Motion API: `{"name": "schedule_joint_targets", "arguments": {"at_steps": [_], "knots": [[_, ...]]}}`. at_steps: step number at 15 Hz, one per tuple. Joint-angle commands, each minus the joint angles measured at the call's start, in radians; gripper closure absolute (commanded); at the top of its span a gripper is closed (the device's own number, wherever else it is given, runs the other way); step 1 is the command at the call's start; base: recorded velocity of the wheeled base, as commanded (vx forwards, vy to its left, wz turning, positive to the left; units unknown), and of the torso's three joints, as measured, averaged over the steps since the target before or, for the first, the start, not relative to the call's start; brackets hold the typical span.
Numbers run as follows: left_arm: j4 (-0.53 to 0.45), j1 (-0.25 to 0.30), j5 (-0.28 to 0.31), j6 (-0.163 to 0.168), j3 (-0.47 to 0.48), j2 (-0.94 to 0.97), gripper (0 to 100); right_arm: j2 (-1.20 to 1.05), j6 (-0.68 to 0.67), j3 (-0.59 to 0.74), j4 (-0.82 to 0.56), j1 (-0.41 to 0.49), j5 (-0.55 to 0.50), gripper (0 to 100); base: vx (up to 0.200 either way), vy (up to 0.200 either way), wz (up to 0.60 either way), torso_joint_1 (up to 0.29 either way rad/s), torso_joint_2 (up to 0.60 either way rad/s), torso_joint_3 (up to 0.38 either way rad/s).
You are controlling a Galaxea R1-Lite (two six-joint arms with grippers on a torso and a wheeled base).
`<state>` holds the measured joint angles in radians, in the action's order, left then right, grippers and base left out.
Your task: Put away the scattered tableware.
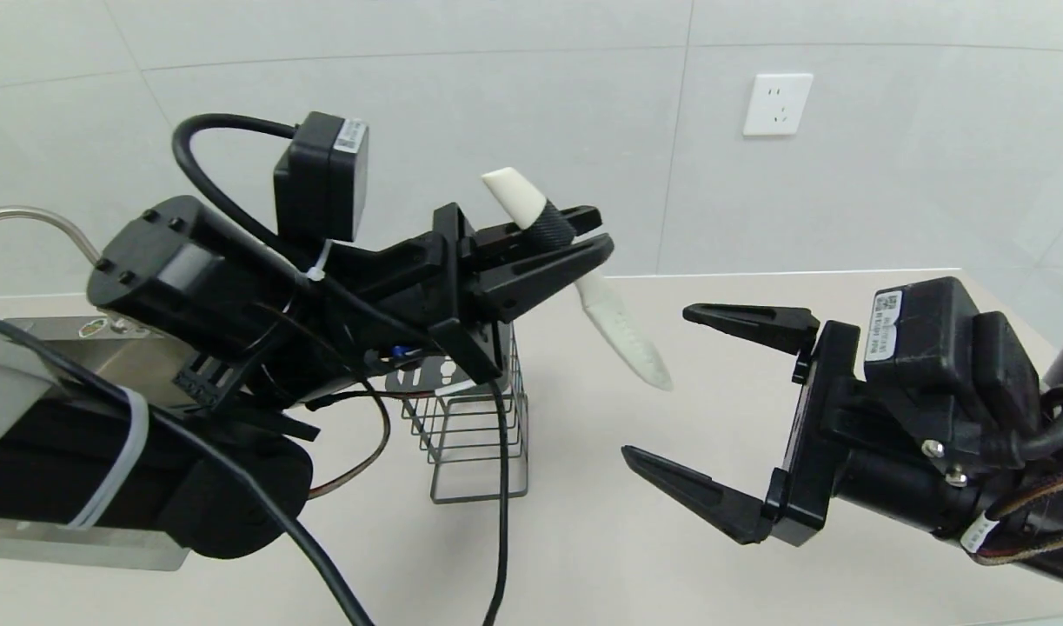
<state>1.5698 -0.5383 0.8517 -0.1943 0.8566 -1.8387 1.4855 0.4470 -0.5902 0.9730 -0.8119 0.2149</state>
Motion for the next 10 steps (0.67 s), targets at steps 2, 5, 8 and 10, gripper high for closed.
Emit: {"name": "schedule_joint_targets", "arguments": {"at_steps": [2, 5, 8, 10], "knots": [[-0.002, 0.066, 0.0, 0.007, -0.116, 0.131, 100, 0.022, -0.031, 0.027, 0.026, 0.01, -0.051, 0, 0.0, 0.0, 0.0, 0.0, 0.0, 0.0], [-0.136, 0.107, -0.025, 0.082, -0.165, 0.236, 100, 0.022, -0.102, 0.043, 0.032, 0.01, -0.085, 0, 0.0, 0.0, 0.0, 0.0, 0.0, 0.0], [-0.307, 0.143, -0.082, 0.214, -0.159, 0.296, 100, 0.013, -0.159, 0.101, 0.039, 0.011, -0.089, 100, 0.0, 0.0, 0.0, 0.0, 0.0, 0.0], [-0.473, 0.129, -0.163, 0.288, -0.102, 0.343, 100, -0.025, -0.176, 0.142, 0.038, 0.066, -0.092, 100, 0.0, 0.0, 0.0, 0.0, 0.0, 0.0]]}}
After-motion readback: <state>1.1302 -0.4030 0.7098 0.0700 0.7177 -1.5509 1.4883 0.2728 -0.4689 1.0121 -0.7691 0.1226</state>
